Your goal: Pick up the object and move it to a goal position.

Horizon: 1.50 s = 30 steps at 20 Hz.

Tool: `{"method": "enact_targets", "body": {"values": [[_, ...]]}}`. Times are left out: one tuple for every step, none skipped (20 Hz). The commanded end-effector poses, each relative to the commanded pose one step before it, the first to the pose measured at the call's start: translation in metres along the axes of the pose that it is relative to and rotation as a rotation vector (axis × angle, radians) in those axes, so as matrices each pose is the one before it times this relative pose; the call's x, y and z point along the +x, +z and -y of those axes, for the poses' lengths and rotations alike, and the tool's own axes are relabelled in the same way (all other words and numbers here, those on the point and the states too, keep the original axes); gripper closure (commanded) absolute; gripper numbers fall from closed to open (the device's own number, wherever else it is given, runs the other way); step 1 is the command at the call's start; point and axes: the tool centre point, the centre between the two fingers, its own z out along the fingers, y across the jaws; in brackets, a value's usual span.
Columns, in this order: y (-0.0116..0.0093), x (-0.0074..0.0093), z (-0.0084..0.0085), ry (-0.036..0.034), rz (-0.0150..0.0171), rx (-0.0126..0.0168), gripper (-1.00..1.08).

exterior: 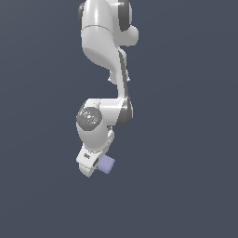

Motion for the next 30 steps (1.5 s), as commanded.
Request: {"method": "enact_targets", "body": {"values": [[0.00217, -0.00159, -0.00214, -0.01727, -0.00137, -0.00016, -0.92], [0.00056, -0.00047, -0.00048, -0.00374, -0.00025, 0.00005, -0.92], [0.00040, -0.00034, -0.00034, -0.00267, -0.00018, 0.00004, -0.92], [0.00024, -0.00020, -0.00020, -0.00162, -0.00011, 0.00002, -0.92], [0.00008, -0.00010, -0.00008, -0.00049, -0.00003, 0.00001, -0.92], [-0.00023, 0.00005, 0.00043, 0.00389, 0.00049, 0.00032, -0.92], [0.00042, -0.00003, -0.00001, 0.00000, 0.00000, 0.00000, -0.92], [0.00124, -0.00008, -0.00001, 0.00000, 0.00000, 0.00000, -0.92], [0.00206, -0.00013, -0.00002, 0.00000, 0.00000, 0.00000, -0.92], [0.00284, 0.00014, 0.00010, -0.00049, -0.00002, -0.00004, -0.92], [0.00365, 0.00009, 0.00011, -0.00049, -0.00002, -0.00004, -0.92], [0.00448, -0.00030, 0.00000, 0.00000, 0.00000, 0.00000, -0.92], [0.00521, 0.00010, 0.00019, -0.00069, -0.00002, -0.00006, -0.92], [0.00597, 0.00004, 0.00022, -0.00069, -0.00002, -0.00006, -0.92], [0.00625, -0.00012, 0.00018, -0.00049, -0.00001, -0.00004, -0.92], [0.00541, -0.00006, 0.00017, -0.00049, -0.00002, -0.00004, -0.92], [0.00451, 0.00002, 0.00013, -0.00049, -0.00002, -0.00004, -0.92], [0.00364, -0.00022, -0.00004, 0.00000, 0.00000, 0.00000, -0.92], [0.00271, 0.00019, 0.00000, -0.00048, -0.00005, -0.00004, -0.92], [0.00185, -0.00003, -0.00019, 0.00000, 0.00000, 0.00000, -0.92], [0.00095, 0.00007, -0.00028, 0.00000, 0.00000, 0.00000, -0.92], [0.00005, 0.00017, -0.00037, 0.00000, 0.00000, 0.00000, -0.92], [-0.00061, 0.00022, -0.00037, 0.00000, 0.00000, 0.00000, -0.92], [-0.00030, 0.00008, -0.00012, 0.00000, 0.00000, 0.00000, -0.92], [0.00000, 0.00000, 0.00000, 0.00000, 0.00000, 0.00000, 1.08], [0.00000, 0.00000, 0.00000, 0.00000, 0.00000, 0.00000, 1.08], [0.00000, 0.00000, 0.00000, 0.00000, 0.00000, 0.00000, 1.08], [0.00000, 0.00000, 0.00000, 0.00000, 0.00000, 0.00000, 1.08], [0.00000, 0.00000, 0.00000, 0.00000, 0.00000, 0.00000, 1.08], [0.00000, 0.00000, 0.00000, 0.00000, 0.00000, 0.00000, 1.08]]}}
